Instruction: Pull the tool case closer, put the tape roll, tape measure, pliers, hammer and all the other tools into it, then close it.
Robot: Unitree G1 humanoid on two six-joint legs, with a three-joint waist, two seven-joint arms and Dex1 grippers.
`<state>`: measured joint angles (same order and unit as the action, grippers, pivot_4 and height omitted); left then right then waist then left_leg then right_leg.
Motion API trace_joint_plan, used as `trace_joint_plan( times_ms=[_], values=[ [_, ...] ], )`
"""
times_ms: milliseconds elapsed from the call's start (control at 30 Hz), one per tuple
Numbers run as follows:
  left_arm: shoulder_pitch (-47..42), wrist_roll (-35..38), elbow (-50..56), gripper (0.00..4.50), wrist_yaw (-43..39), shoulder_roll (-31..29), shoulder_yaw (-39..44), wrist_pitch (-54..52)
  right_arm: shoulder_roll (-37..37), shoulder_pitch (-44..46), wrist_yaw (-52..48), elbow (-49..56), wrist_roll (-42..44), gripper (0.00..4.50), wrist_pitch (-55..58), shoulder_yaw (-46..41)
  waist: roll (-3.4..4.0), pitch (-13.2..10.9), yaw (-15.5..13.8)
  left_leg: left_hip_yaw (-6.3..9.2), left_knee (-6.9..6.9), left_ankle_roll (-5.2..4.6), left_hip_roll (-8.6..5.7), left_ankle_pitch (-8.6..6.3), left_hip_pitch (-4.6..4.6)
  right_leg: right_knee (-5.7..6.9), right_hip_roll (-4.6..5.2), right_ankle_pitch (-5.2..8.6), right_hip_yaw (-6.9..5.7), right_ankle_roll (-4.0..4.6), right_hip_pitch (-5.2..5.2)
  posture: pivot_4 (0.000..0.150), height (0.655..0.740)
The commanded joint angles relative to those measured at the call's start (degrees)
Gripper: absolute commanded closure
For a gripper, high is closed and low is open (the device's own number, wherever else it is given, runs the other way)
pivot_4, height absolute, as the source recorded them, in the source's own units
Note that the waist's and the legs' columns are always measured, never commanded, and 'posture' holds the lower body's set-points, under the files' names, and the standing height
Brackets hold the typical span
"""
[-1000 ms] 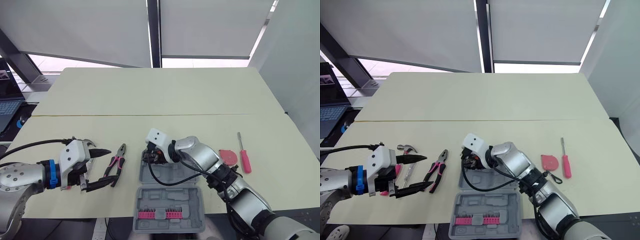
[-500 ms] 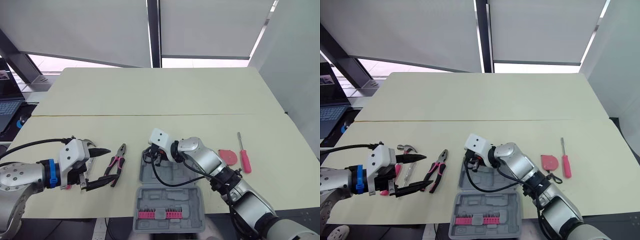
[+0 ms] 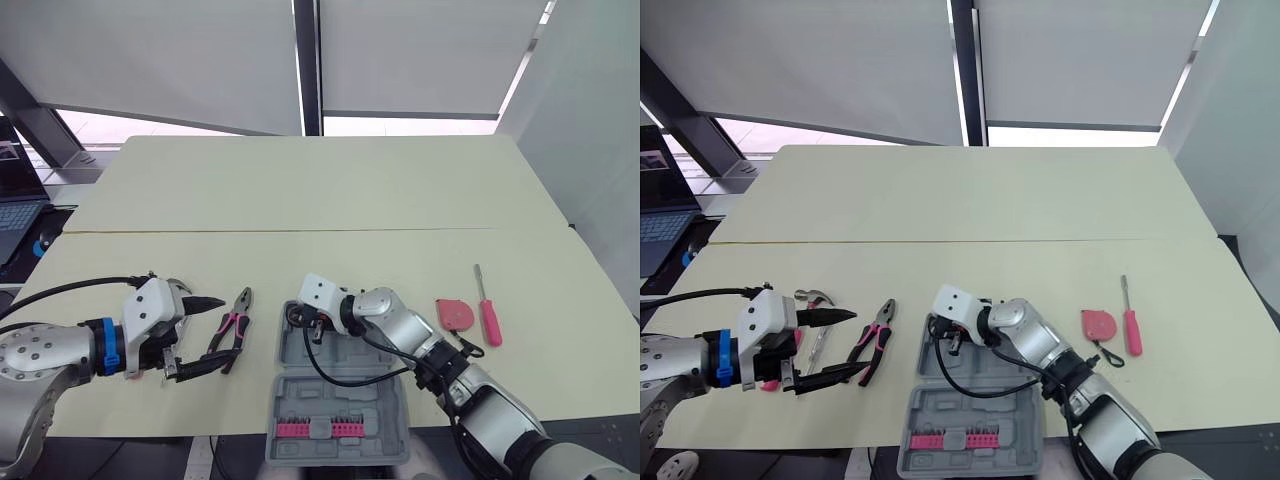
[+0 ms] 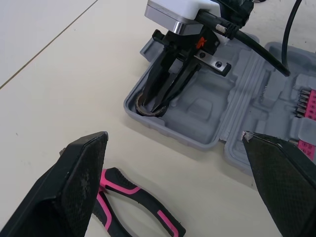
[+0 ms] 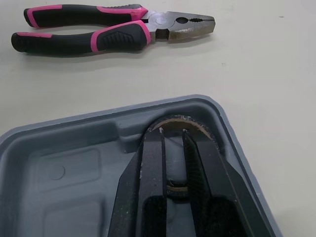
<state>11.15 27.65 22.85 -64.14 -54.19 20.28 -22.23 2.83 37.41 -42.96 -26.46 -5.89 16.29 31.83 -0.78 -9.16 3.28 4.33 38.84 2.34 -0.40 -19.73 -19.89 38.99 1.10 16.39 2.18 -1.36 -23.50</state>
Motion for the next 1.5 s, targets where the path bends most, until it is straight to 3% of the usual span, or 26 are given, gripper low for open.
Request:
trace_joint_plan(
  times_ms=[33, 233, 500, 733, 1000, 1233, 1500],
  values=[
    [-0.15, 0.39, 1.40, 0.00, 0.43, -0.22, 0.56, -0.19, -0.39, -0.18, -0.44, -0.60, -0.93, 3.84, -1.13, 0.07, 0.00, 0.00, 0.00, 0.00, 0.00, 0.00, 0.00, 0.00, 0.00, 0.01, 0.00, 0.00, -0.01, 0.00, 0.00, 0.150, 0.7400],
    [0.70, 0.84, 0.42, 0.00, 0.93, 0.73, 2.31, 0.26, 0.96, 0.29, -1.64, 7.90, 2.01, 3.84, 1.77, -4.16, 0.02, -0.02, -0.02, 0.01, 0.00, 0.00, 0.00, 0.00, -0.04, 0.00, 0.00, 0.00, 0.00, 0.00, -0.02, 0.150, 0.7400],
    [1.06, 2.45, -6.99, 0.00, 6.12, 6.40, 10.79, 1.62, 10.65, -5.40, -3.21, 36.35, 8.21, 3.84, 15.13, -12.71, 0.02, -0.01, -0.37, 0.11, -0.02, 0.00, 0.01, -0.01, -0.12, -0.03, 0.01, 0.00, -0.09, 0.00, -0.07, 0.150, 0.7400],
    [8.38, 1.16, -18.70, 0.00, 6.34, 8.86, 19.54, 5.58, 26.13, -21.94, -0.53, 51.17, 10.99, 3.84, 20.59, -30.48, -0.01, -0.03, -1.34, 0.06, -0.02, 0.00, -0.03, -0.03, -0.18, -0.21, 0.07, 0.01, -0.06, -0.01, -0.04, 0.150, 0.7400],
    [13.63, -0.33, -29.59, 0.00, 5.76, 8.34, 22.45, 7.89, 37.43, -41.85, -3.04, 48.54, 13.59, 3.84, 13.05, -49.63, -0.07, -0.03, -1.53, 0.05, -0.02, -0.02, -0.01, -0.02, 0.05, -0.19, 0.06, 0.03, -0.10, -0.01, 0.27, 0.150, 0.7400],
    [15.42, 0.52, -27.64, 0.00, 7.01, 8.23, 22.59, 5.18, 44.17, -54.63, -12.32, 42.86, 18.06, 2.36, 7.38, -58.57, -0.11, -0.03, -1.61, -0.01, 0.00, -0.03, -0.01, -0.02, 0.08, -0.15, 0.05, 0.03, -0.06, -0.02, 0.31, 0.150, 0.7400],
    [16.16, 1.39, -19.90, 0.00, 9.61, 8.38, 22.96, -0.76, 49.91, -57.35, -17.90, 38.90, 18.74, 0.02, 4.05, -57.51, -0.13, -0.04, -1.50, -0.04, 0.00, -0.03, 0.01, -0.03, 0.10, -0.14, 0.03, 0.03, -0.02, -0.02, 0.32, 0.150, 0.7400]
  ],
)
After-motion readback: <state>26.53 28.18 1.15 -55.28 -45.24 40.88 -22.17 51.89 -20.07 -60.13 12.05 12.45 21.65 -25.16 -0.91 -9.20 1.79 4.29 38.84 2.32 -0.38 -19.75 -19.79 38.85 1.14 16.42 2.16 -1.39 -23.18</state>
